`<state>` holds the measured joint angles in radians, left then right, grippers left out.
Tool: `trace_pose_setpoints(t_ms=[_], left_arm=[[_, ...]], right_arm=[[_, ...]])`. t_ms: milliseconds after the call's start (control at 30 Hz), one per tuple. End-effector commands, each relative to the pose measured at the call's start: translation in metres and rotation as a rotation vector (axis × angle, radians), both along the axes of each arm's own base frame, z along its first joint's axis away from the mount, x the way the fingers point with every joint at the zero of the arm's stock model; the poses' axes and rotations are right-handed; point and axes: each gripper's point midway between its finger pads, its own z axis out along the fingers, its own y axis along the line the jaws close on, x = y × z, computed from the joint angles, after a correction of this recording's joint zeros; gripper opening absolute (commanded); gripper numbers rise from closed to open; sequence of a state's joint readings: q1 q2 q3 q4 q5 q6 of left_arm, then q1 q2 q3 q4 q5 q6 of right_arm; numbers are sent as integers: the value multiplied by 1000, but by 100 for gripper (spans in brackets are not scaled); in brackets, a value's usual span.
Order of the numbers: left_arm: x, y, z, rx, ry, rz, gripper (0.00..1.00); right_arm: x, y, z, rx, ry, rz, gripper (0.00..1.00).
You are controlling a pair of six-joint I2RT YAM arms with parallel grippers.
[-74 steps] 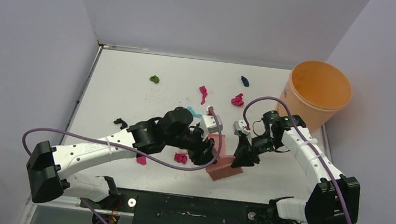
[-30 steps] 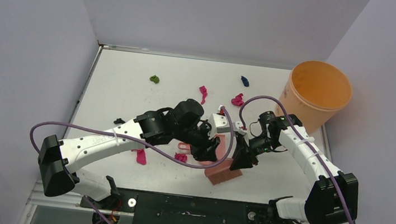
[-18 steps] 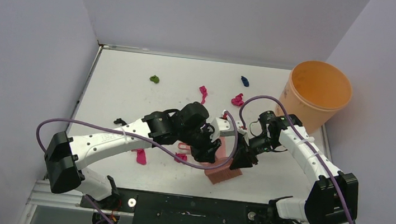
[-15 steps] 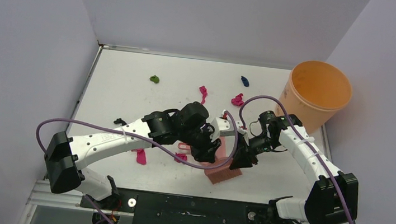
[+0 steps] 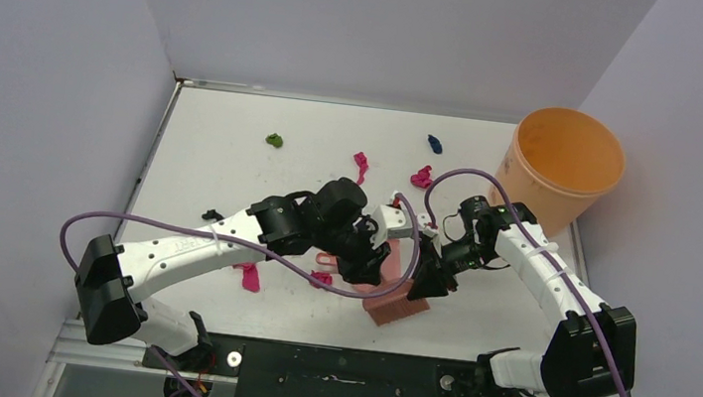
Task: Sweep away the paper scraps from the table
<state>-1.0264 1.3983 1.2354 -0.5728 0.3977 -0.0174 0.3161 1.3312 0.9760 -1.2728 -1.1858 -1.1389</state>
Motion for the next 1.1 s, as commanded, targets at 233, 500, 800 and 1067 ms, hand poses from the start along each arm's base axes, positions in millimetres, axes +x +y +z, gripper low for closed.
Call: trace_pose_setpoints(t_ms=[233, 500, 800, 1067], left_arm=[[7, -10, 41, -142, -84, 10, 29], [0, -9, 34, -121, -47, -23, 19], [-2, -9, 21, -72, -19, -36, 23], [-2, -10, 20, -63, -18, -40, 23]], right_arm=[[3, 7, 14, 55, -43, 2, 5], [3, 7, 14, 54, -41, -2, 5], [5, 7, 13, 52, -40, -10, 5], [5, 7, 13, 51, -44, -14, 5]])
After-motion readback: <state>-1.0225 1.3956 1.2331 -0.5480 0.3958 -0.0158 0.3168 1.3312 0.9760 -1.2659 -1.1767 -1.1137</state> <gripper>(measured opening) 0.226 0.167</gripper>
